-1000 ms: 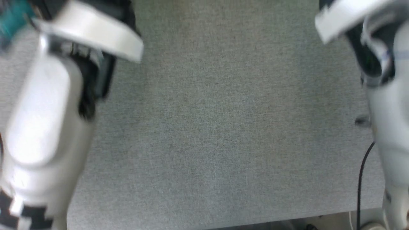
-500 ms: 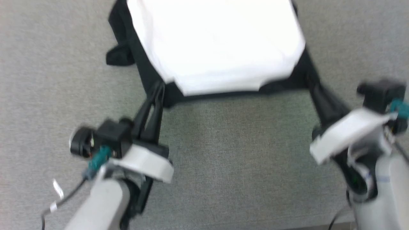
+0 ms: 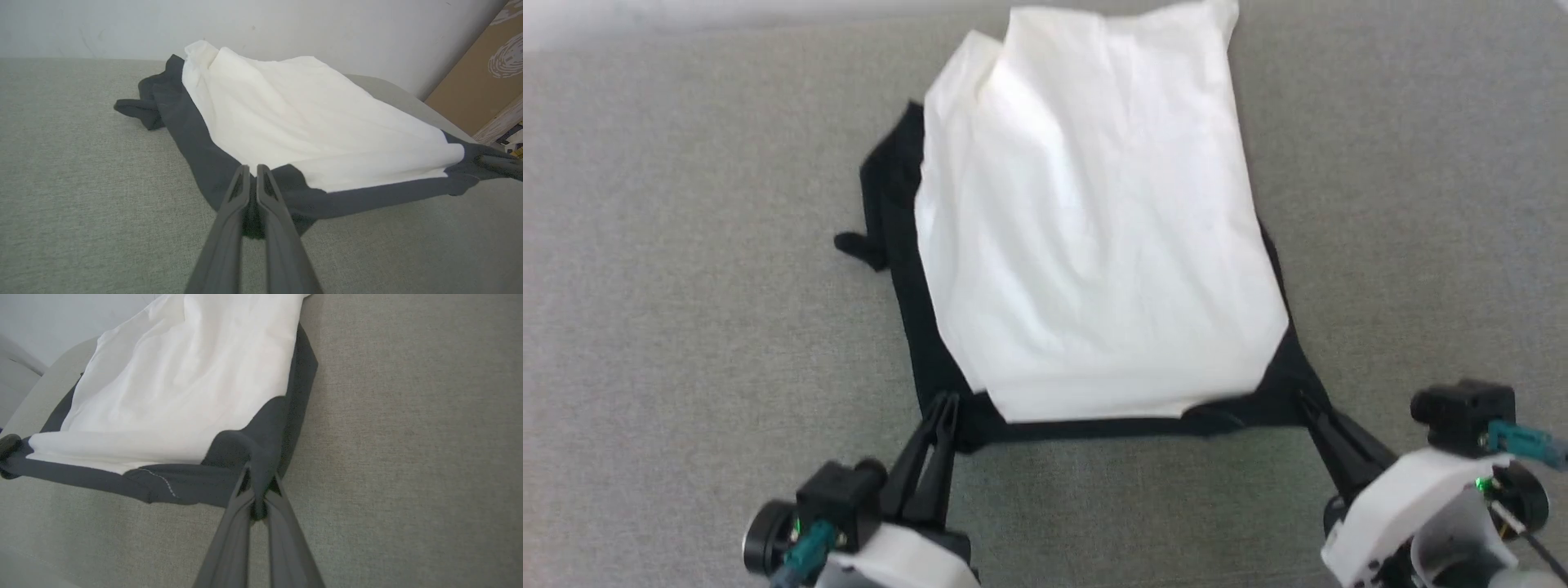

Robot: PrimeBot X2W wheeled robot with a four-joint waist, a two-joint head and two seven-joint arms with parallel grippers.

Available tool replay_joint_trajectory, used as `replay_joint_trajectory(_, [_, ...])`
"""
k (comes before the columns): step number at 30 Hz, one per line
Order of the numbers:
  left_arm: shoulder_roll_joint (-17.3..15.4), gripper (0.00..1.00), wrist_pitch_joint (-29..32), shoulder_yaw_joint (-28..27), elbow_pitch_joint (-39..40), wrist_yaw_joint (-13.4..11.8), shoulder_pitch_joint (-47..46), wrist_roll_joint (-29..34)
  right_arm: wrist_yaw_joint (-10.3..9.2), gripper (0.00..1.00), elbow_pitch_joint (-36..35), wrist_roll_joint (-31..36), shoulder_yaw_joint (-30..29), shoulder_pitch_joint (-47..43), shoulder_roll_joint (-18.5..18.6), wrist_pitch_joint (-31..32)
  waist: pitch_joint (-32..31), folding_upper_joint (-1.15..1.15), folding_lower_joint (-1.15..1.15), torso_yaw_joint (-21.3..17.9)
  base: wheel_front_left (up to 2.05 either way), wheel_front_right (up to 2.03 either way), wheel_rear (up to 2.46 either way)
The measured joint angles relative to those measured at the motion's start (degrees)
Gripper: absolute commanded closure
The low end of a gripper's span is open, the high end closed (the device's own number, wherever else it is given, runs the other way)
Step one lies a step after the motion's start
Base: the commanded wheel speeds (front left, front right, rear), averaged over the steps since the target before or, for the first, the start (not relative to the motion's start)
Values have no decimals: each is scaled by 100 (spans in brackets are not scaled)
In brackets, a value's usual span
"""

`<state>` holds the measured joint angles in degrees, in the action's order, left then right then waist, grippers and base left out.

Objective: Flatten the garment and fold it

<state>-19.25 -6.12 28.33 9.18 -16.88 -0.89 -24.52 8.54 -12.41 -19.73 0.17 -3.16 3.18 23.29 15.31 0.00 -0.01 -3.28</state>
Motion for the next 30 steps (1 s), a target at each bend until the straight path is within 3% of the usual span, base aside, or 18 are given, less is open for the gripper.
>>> replay_joint_trajectory(7, [-127,100,209,126,423,-149,793,-130,1,100,-444,-73,-118,-761,-107,299,-622,0,0,-21,0,0,0])
replay_joint_trajectory(19, [-758,100,1177,315,1967,-332,1887,-494,-18,100,-1447,-703,-366,-1783,-101,889,-1663,0,0,-75,0,0,0])
replay_joint_trajectory(30, [-757,100,1167,194,2631,-583,2075,-505,-34,100,-2062,-967,-489,-2120,-98,937,-2151,0,0,41,0,0,0])
